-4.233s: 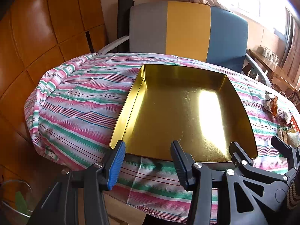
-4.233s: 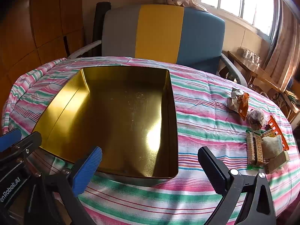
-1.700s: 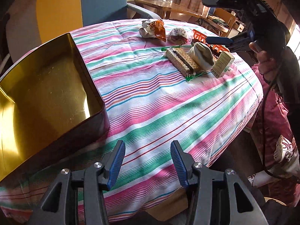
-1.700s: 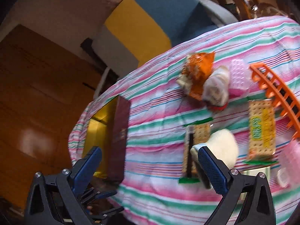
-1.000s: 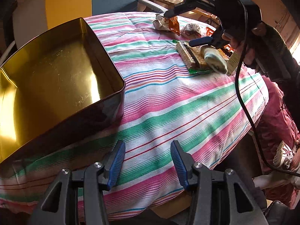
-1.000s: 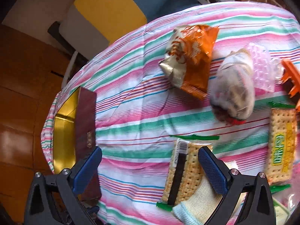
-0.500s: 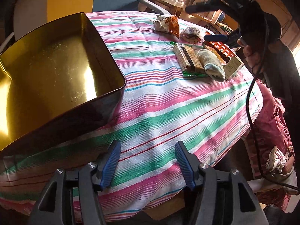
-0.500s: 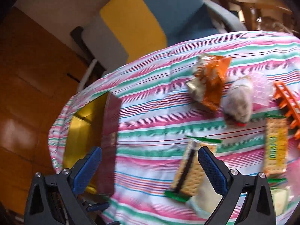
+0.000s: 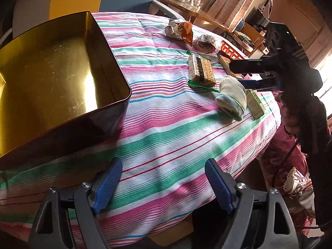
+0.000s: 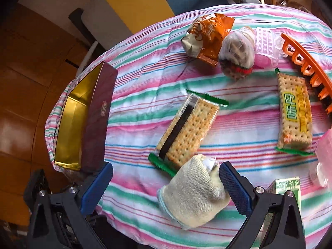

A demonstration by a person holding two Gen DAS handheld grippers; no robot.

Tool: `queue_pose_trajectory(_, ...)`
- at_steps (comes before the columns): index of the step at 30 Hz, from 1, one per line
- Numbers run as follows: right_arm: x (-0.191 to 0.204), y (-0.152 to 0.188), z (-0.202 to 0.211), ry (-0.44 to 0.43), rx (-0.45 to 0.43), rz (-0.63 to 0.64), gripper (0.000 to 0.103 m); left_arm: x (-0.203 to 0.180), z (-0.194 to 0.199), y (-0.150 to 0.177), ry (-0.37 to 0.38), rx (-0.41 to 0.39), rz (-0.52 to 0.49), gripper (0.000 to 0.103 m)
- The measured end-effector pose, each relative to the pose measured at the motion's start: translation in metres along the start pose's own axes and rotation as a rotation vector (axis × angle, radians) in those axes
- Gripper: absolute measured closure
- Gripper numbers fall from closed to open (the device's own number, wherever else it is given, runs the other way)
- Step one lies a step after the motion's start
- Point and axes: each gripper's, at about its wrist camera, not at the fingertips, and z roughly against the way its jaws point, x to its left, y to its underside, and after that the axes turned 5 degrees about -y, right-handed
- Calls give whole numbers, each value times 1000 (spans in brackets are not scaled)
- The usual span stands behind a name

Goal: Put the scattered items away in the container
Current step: 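Move both tools toward the scattered items beside the tray, then grasp the cracker pack with the left tool while the right tool grasps the beige sock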

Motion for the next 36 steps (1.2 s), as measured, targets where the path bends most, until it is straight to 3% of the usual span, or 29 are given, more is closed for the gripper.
queue_pose_trajectory(5,9,34,23,-17,-92,38,0,-15,9,-5,-70,-16,-52,23)
queue_pose_trajectory(9,14,60,41,-37,-179,70,0,-26,26,-28,-14,-53,-31,23)
queue_pose_trajectory(14,20,87,43,6,-208,120,0,-51,22,-81,-21,-79,-61,23)
queue_pose_trajectory(19,20,96,32,40,-228,148,0,-82,-8,-125,-94,-77,-169,23)
queue_pose_trajectory(23,13,99,26,67,-237,137,0,-99,-37,-145,-130,-54,-242,29)
queue_pose_trajectory(34,-12,106,13,91,-255,34,0,-118,-95,-167,-167,13,-299,30)
queue_pose_trajectory(36,-13,107,12,91,-263,34,0,-115,-102,-168,-177,27,-290,39)
